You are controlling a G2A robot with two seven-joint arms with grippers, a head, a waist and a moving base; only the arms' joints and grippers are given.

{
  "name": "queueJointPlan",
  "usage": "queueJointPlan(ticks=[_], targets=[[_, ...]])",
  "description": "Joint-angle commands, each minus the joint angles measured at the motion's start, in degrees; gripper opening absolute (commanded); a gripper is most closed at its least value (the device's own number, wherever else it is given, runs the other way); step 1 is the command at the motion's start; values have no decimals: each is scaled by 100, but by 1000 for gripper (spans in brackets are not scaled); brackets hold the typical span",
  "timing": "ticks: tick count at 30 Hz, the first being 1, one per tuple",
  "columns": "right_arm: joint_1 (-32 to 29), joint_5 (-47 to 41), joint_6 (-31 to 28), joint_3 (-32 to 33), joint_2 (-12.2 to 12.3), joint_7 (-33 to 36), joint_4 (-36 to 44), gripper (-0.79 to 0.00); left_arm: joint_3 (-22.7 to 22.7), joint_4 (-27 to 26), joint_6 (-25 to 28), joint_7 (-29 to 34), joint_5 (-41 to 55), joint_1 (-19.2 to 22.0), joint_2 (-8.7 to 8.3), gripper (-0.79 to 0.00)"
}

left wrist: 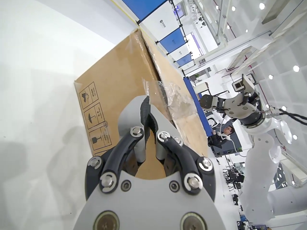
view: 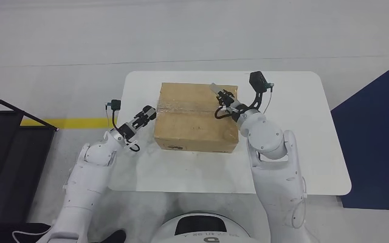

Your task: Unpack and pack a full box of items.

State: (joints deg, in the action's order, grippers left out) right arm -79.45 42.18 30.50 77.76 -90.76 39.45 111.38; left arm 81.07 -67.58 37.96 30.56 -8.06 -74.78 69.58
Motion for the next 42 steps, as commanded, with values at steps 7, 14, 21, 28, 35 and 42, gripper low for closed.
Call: queueJointPlan(ticks=[7,14,21,28,35,42], targets=[[20,-288,-13,44,28,-48,-228,0,-45,-291,-226,-101,-70,-133,-12,-785],[2,-444,122,136,70,-50,-183,0,6,-391,-200,28,112,-242,-53,-785],[-38,-403,321,269,153,320,-151,0,-6,-255,-181,114,261,-210,-77,-785],[269,-568,384,55,166,333,-526,0,-22,-176,-146,144,339,-174,-99,-785],[625,-909,620,-159,151,333,-878,0,-20,-136,-86,132,414,-185,-115,-785],[653,-1261,580,-271,156,225,-714,0,-20,-136,-86,132,414,-185,-115,-785]])
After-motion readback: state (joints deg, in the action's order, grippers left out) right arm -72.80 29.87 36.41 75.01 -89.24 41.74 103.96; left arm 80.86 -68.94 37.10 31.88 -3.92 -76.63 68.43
